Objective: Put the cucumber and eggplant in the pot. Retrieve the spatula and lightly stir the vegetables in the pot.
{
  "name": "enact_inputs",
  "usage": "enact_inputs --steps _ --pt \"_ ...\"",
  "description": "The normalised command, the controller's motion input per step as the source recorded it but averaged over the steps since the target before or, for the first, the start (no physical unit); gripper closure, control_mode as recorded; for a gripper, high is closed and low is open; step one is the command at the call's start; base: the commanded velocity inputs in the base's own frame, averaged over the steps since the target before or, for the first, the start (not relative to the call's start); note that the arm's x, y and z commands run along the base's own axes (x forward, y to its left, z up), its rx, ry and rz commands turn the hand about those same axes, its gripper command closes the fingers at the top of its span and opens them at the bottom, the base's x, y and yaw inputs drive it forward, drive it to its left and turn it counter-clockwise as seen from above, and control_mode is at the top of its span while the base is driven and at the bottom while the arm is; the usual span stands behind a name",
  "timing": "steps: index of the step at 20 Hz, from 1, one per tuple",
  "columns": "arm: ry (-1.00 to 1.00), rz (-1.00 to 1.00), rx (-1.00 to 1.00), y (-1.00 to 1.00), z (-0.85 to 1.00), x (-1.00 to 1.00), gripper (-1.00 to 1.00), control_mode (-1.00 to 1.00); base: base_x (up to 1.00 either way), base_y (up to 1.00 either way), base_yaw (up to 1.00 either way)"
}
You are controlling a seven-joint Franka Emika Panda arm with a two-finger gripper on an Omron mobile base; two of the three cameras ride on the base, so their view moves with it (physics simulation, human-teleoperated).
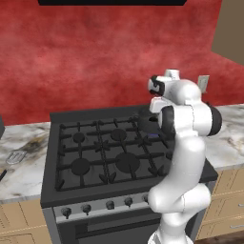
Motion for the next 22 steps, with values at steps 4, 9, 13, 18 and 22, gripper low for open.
enact_inputs --steps 4,9,13,18,22 --pt "-0.08 0.07 0.00 0.06 0.15 -0.94 -1.00 -1.00 0.00 0.00 0.00" --pt "-0.10 0.09 0.00 0.30 0.14 -0.94 -1.00 -1.00 0.00 0.00 0.00" --pt "-0.15 0.09 0.00 0.59 0.10 -0.83 -1.00 -1.00 0.00 0.00 0.00" --pt "-0.18 0.07 0.00 0.36 0.20 -0.66 -1.00 -1.00 0.00 0.00 0.00" --pt "-0.14 0.00 0.00 0.00 0.11 -0.35 -1.00 -1.00 0.00 0.00 0.00"
